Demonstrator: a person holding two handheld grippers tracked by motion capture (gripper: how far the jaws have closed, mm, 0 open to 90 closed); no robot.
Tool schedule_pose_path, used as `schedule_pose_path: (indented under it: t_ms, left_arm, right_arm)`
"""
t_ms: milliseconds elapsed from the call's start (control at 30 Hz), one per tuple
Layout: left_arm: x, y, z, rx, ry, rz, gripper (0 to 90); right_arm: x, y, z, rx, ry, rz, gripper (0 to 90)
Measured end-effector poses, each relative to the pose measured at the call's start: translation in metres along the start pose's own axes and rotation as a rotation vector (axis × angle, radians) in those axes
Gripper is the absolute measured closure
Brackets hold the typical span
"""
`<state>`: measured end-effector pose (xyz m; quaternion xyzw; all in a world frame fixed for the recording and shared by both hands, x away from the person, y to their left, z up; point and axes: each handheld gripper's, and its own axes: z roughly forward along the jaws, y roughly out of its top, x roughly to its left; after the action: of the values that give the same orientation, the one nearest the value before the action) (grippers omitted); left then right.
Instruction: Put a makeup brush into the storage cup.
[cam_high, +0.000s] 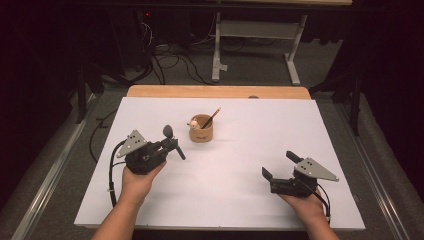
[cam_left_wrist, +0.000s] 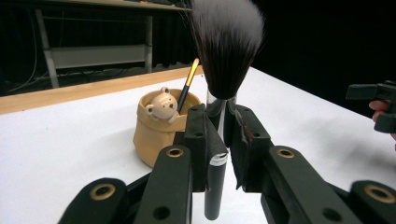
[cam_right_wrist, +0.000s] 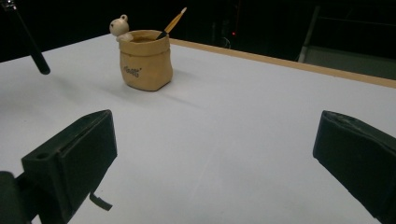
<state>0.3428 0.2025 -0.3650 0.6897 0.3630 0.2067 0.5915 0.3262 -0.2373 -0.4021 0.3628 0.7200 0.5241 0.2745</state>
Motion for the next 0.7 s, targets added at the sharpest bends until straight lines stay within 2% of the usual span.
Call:
schedule_pose_path:
  t_ms: [200, 500, 700]
  left_arm:
    - [0.003, 0.004, 0.006, 0.001, 0.009, -0.006, 77.4]
    - [0.004, 0.021, 0.013, -0.012, 0.014, -0.009, 77.4]
    - [0.009, 0.032, 0.018, -0.004, 0.025, -0.010, 77.4]
  right_arm:
    - [0.005, -0.001, 0.003, 0.012, 0.011, -0.018, 0.9]
    - [0.006, -0.002, 0.001, 0.009, 0.019, -0.003, 0.9]
    - [0.007, -0.002, 0.001, 0.005, 0.024, -0.003, 1.0]
